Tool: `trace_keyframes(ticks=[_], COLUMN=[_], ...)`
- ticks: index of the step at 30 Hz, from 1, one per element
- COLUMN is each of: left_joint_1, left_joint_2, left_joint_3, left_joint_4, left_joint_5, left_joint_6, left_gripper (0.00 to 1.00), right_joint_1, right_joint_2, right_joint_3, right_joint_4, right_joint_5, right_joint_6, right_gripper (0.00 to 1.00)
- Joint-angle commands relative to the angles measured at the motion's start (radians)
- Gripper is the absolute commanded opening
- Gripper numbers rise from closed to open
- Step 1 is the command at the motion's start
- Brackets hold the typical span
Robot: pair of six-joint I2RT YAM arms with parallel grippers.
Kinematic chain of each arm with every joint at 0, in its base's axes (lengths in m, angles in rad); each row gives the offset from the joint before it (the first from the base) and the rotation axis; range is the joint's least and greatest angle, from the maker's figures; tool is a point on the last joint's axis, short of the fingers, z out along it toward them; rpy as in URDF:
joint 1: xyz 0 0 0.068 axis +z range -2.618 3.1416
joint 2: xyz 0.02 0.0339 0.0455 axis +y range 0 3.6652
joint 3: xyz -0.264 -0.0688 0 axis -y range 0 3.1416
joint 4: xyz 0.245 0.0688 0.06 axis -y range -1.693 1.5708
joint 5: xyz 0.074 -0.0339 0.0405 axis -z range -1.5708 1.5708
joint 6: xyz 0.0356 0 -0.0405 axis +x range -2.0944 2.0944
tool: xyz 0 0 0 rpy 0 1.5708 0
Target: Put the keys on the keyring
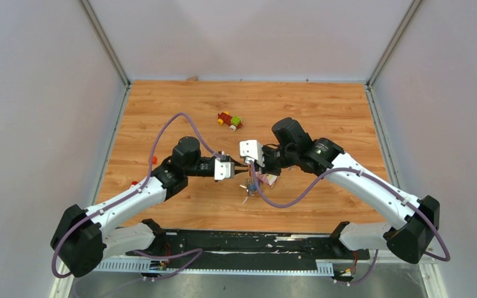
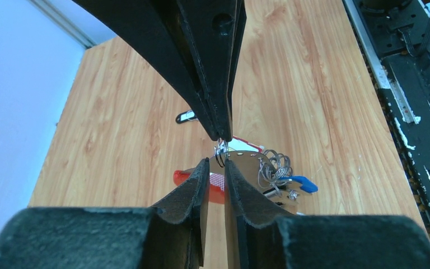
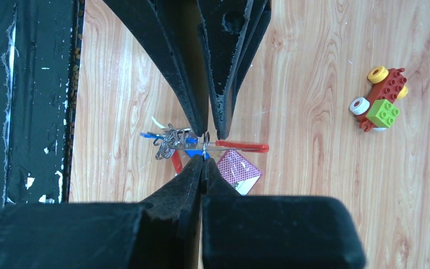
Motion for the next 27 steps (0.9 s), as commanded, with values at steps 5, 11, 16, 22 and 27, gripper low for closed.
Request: trace_keyframes(ticks=[5,11,16,22,27], left_joint_1=[-0.002,-0.002,-0.002,-0.002,0.001], left_joint_2=[0.008,0.019,0.024,0.021,-0.004], left_joint_3=[0.018,0.013,0.013,0.008,-0.048], left_joint_4=[0.039,0.056,0.070,0.079,0.188], left_joint_5=[0.012,0.015,0.025,0.044,0.049], left_joint_6=[0.020,0.015,0.005,-0.010,-0.066], left_gripper=[0.19,0.20,0.13,0.00,0.00], right_joint_1=[0.005,0.005,0.005,0.005,0.003], right_joint_2=[-0.028,-0.030,-0.029,-0.015,-0.034], right_joint_3=[-0.016,-0.023,-0.025,-0.027,-0.068], right_joint_4=[0.072,0.084,0.086,0.094,0.120], right_joint_5=[-0.014,-0.030,-0.038,-0.041,-0.006], right_joint_6=[-0.005,0.003,0.004,0.011,0.017], right_gripper=[0.00,0.00,0.00,0.00,0.16])
